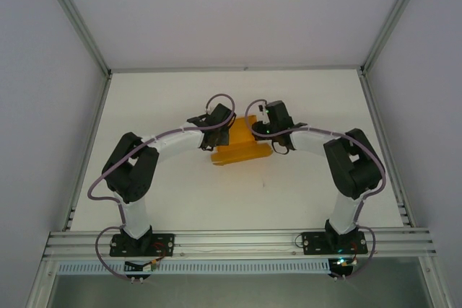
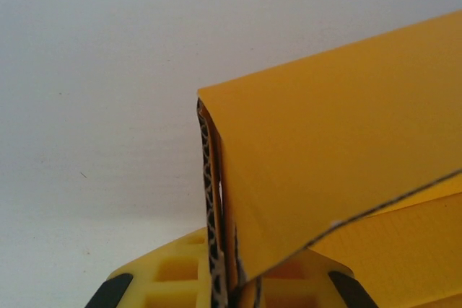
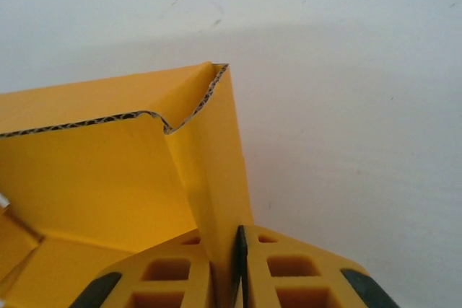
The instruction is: Assemble paper box
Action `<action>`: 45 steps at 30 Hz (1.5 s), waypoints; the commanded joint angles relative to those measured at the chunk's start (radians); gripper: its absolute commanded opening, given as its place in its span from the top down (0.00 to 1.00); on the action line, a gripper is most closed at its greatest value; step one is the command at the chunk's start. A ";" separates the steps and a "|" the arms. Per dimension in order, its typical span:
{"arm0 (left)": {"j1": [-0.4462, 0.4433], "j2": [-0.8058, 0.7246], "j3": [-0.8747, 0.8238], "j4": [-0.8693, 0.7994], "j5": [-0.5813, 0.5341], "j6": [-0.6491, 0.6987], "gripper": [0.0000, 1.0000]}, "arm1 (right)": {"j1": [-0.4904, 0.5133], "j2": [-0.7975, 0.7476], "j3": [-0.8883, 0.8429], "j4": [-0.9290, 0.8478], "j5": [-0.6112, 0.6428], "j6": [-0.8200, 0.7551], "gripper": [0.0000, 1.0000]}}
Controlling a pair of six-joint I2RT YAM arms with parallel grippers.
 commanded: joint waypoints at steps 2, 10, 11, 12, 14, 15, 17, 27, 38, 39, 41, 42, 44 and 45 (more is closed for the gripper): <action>-0.021 0.019 0.001 -0.020 -0.001 0.018 1.00 | 0.016 0.088 0.008 -0.159 0.165 0.072 0.88; -0.024 0.011 -0.001 -0.021 -0.015 0.013 1.00 | 0.075 0.153 0.073 -0.297 0.394 0.118 0.95; -0.024 0.013 -0.001 -0.020 -0.015 0.011 1.00 | 0.081 0.162 0.079 -0.318 0.443 0.138 0.96; -0.024 0.013 0.000 -0.020 -0.016 0.010 1.00 | 0.088 0.173 0.086 -0.349 0.505 0.172 0.97; -0.025 0.012 -0.002 -0.020 -0.018 0.008 1.00 | 0.093 0.190 0.111 -0.441 0.597 0.267 0.98; -0.025 0.012 0.000 -0.021 -0.018 0.005 1.00 | 0.093 0.199 0.126 -0.488 0.640 0.310 0.98; -0.025 0.011 -0.002 -0.022 -0.019 0.006 1.00 | 0.093 0.208 0.143 -0.538 0.679 0.370 0.96; -0.024 0.017 0.004 -0.027 -0.020 -0.019 1.00 | 0.098 0.195 0.163 -0.589 0.843 0.498 0.95; -0.024 0.031 0.021 -0.032 -0.022 -0.030 1.00 | 0.101 0.065 -0.035 -0.068 0.530 0.201 0.75; -0.024 0.033 0.022 -0.030 -0.020 -0.030 1.00 | 0.100 0.040 -0.062 -0.020 0.488 0.176 0.75; -0.024 0.032 0.023 -0.029 -0.020 -0.031 1.00 | 0.100 -0.021 -0.120 0.072 0.413 0.155 0.72; -0.024 0.031 0.022 -0.026 -0.020 -0.032 1.00 | 0.101 -0.050 -0.147 0.114 0.372 0.134 0.70; -0.025 0.029 0.019 -0.019 -0.021 -0.032 1.00 | 0.101 -0.105 -0.187 0.166 0.305 0.109 0.61; -0.024 0.028 0.019 -0.017 -0.021 -0.033 1.00 | 0.100 -0.129 -0.202 0.183 0.282 0.095 0.57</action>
